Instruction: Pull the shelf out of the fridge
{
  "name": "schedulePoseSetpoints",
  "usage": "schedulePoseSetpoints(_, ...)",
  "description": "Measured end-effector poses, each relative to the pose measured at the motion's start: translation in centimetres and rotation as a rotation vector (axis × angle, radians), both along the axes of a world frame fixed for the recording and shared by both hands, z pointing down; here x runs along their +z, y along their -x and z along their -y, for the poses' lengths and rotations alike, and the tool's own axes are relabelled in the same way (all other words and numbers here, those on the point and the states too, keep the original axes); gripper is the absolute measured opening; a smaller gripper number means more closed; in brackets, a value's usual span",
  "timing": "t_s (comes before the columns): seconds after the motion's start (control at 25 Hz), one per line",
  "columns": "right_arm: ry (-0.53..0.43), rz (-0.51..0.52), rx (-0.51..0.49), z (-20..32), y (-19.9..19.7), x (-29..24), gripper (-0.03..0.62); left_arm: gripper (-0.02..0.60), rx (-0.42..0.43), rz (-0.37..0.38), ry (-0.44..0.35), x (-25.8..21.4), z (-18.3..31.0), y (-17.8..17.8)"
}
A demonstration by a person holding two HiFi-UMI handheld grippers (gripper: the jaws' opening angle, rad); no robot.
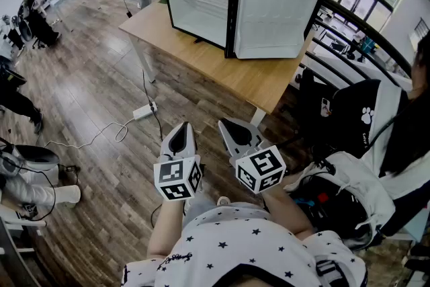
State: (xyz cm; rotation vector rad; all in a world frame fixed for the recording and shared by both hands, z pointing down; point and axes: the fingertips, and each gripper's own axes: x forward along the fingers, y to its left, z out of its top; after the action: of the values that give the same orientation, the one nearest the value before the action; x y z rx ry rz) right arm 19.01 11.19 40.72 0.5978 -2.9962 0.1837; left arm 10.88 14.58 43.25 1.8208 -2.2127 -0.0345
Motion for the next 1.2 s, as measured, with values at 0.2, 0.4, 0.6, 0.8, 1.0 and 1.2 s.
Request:
schedulePoseSetpoints(0.2,-0.003,0.004,0.0,-0.5,0.7,0.7,0.02,0.007,-0.001,0.011,-0.005,0.4,-0.5,0.5)
schedulePoseSetpoints(0.4,-0.005,0.003,0.015,-0.5,0.6,0.3,0.02,0.006,-0.01,-0.002,-0.002,0.3,-0.6,1.1)
schedulePoseSetpoints(0.6,0.057,0.034,0.014,-0.7,-0.2,-0.2,0.021,0.007,-0.022,0.006,-0.003,-0.7,-0.7,1.0)
schedulePoseSetpoints(0.8,0.065,0.024,0.026,0.6,-0.4,0.2,0.021,0.007,-0.031,-0.003,-0.009,-0.7,0.0,1.3)
schedulePoseSetpoints(1.0,0.075,0.04,0.028,2.7,1.2,0.3,0.021,0.007,-0.02,-0.004,-0.014,-0.5,1.8,2.9)
schedulePoseSetpoints(1.2,0.066,0.033,0.034,5.8,4.1,0.6,0.021,0.007,0.0,0.009,-0.014,-0.3,4.6,5.6)
